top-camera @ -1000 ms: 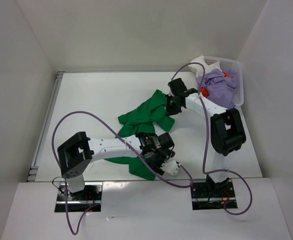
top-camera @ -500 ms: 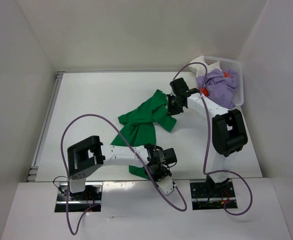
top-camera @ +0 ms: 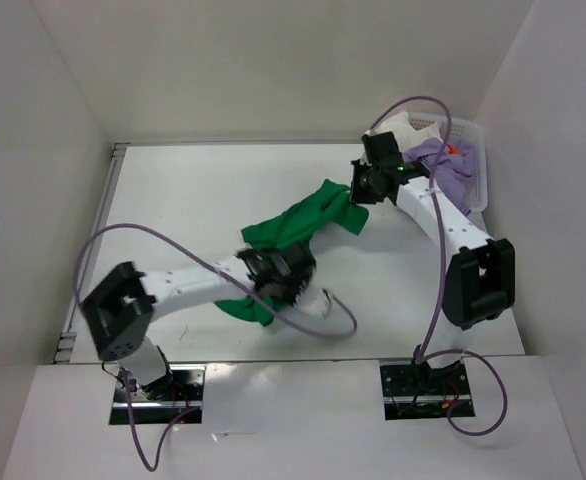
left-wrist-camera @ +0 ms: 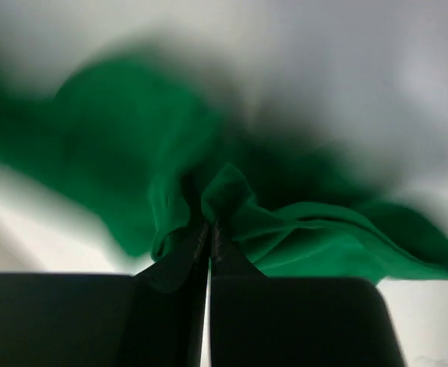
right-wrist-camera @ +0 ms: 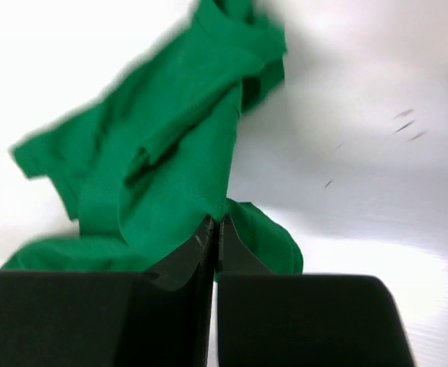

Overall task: Fold and stack the t-shirts
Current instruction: Flatten out the tshirt

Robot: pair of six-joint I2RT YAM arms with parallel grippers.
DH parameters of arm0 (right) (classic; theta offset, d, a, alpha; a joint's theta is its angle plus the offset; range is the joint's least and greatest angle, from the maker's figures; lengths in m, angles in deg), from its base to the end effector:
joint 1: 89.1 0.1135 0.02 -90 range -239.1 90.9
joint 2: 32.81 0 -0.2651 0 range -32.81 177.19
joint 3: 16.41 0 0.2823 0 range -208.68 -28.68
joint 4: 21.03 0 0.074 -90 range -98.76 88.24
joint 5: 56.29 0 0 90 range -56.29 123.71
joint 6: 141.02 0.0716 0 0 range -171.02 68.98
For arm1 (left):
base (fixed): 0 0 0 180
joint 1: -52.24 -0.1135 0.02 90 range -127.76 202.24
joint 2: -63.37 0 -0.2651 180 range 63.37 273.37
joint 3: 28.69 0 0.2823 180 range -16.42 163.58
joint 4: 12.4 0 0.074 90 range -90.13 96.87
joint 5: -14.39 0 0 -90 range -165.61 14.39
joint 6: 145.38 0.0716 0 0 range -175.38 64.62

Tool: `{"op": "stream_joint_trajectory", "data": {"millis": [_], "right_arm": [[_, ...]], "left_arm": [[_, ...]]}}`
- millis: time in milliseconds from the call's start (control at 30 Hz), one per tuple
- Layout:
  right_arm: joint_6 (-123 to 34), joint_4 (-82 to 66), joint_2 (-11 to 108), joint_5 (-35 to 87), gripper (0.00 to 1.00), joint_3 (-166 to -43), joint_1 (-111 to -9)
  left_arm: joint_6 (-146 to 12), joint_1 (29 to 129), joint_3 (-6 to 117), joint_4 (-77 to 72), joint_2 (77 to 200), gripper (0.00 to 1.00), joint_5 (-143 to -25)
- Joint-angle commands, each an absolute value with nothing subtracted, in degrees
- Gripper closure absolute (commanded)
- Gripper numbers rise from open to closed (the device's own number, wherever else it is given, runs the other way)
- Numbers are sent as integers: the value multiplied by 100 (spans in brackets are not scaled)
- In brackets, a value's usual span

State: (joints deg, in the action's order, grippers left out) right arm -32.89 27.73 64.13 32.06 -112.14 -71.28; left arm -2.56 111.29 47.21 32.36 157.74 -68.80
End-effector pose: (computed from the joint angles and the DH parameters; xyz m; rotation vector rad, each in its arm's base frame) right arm 0.4067 0.1329 0.2592 -0.0063 2.4677 0.3112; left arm 0.1993 -0.3158 0.1589 2.1876 1.5248 0.1239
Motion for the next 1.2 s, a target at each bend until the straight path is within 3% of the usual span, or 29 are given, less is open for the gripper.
{"op": "stream_joint_trajectory", "data": {"millis": [0,133,367,600,700,733,767,800,1000,1167], "right_arm": [[-3345,2912,5597,3713,100,-11762,-7275],[-3345,3026,5402,3714,100,-11508,-7275],[-3116,3175,5148,3468,100,-10674,-7223],[-3116,3465,4910,3355,100,-10479,-7223],[-3046,3413,4963,3117,100,-10479,-7223],[-2985,3413,4963,3116,100,-10427,-7223],[-2984,3413,4963,3116,100,-10427,-7170],[-2984,3413,4963,3116,100,-10374,-7170],[-2932,3360,4963,3064,100,-10260,-7170],[-2932,3159,5095,2905,100,-10207,-7170]], "left_arm": [[-782,9824,5265,3362,14287,100,-6269],[-1055,8724,5179,3362,13326,100,-6418],[-1679,7187,3880,3467,11868,100,-6936],[-802,6718,2885,3967,10969,98,-7604],[-510,6718,2831,4609,10969,42,-8088],[-458,6771,2927,4688,10969,28,-8149],[-553,6771,3006,4689,10969,28,-8150],[-650,6771,3164,4619,10969,18,-8150],[-2064,6236,3744,2707,11880,10,-7869],[-3277,5515,5657,2579,14691,10,-8964]]}}
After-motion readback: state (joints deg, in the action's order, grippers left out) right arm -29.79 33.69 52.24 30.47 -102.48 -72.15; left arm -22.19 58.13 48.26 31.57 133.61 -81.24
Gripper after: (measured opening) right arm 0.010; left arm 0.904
